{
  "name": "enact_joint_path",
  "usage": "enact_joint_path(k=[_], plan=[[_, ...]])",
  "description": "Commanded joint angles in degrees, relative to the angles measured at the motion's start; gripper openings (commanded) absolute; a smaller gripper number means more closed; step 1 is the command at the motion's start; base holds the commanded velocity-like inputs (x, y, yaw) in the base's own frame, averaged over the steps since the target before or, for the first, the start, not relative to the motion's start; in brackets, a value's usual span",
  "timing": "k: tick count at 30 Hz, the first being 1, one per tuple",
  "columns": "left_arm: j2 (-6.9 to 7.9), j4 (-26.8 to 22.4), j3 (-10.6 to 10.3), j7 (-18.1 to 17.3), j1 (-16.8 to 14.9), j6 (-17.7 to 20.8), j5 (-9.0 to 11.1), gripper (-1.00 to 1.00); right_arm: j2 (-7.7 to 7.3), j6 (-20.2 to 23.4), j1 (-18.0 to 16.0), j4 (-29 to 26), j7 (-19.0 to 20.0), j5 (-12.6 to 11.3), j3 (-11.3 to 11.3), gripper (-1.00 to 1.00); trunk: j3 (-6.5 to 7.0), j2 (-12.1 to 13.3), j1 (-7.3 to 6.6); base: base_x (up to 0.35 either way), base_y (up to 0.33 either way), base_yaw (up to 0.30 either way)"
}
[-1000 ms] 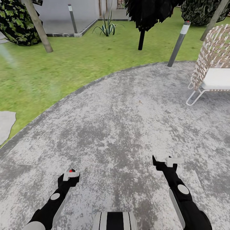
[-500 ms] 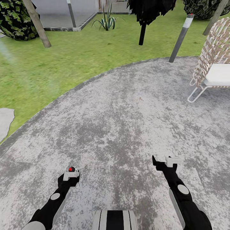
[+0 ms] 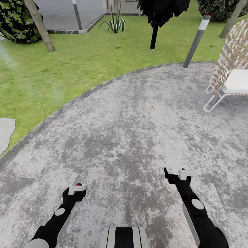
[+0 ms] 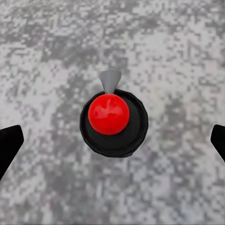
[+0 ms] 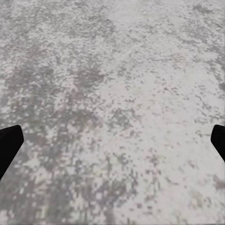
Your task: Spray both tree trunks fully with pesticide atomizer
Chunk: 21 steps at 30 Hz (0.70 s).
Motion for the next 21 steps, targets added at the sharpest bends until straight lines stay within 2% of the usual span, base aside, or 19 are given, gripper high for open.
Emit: enact_joint_path(k=[1,21], plan=[[0.0,0.0,-0.02,0.0,0.0,0.0,0.0,1.0,0.01,0.01,-0.01,-0.01,0.0,0.02,0.0,1.0,0.0,0.0,0.0,0.004,0.003,0.0],[0.04,-0.05,-0.06,-0.04,0.03,-0.09,-0.05,1.0,0.03,0.08,-0.02,-0.1,0.0,0.02,0.0,1.0,0.0,0.0,0.0,0.027,0.021,0.0]])
